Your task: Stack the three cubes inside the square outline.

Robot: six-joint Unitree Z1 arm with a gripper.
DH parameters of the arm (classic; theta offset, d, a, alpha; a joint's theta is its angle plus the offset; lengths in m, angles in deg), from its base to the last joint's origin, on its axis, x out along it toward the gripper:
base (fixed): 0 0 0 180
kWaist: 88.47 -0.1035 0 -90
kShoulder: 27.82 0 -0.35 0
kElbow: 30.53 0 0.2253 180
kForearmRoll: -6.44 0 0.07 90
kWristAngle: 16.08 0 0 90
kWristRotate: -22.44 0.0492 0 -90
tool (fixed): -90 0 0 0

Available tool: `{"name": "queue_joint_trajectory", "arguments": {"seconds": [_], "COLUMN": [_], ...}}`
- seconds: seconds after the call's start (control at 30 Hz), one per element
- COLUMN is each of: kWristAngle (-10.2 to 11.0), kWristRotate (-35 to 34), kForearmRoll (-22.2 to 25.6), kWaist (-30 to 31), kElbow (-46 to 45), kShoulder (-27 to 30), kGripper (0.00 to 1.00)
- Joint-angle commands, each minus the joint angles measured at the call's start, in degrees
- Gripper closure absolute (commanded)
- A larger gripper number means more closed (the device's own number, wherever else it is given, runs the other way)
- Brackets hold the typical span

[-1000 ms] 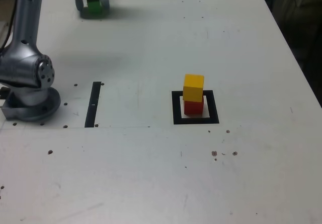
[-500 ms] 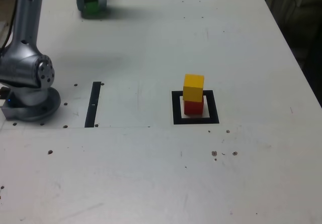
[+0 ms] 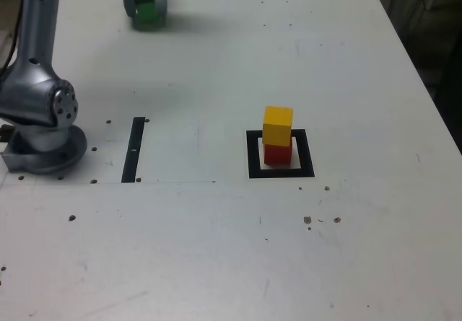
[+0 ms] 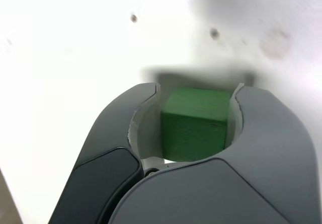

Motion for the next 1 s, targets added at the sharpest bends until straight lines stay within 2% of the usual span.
{"name": "queue_joint_trajectory", "arguments": {"seconds": [0.0, 0.2, 0.6, 0.97], "kWristAngle": [-1.0, -2.1, -2.0, -2.1], "kWristRotate": [-0.6, -2.8, -8.2, -14.2], "kForearmRoll": [-0.8, -2.2, -3.8, -5.2], "kWaist": [1.1, 4.1, 10.4, 19.2], "kElbow": [-1.5, -6.9, -15.6, -22.5], "kShoulder": [1.8, 6.4, 13.9, 20.0], "kGripper": [0.67, 0.67, 0.67, 0.67]}}
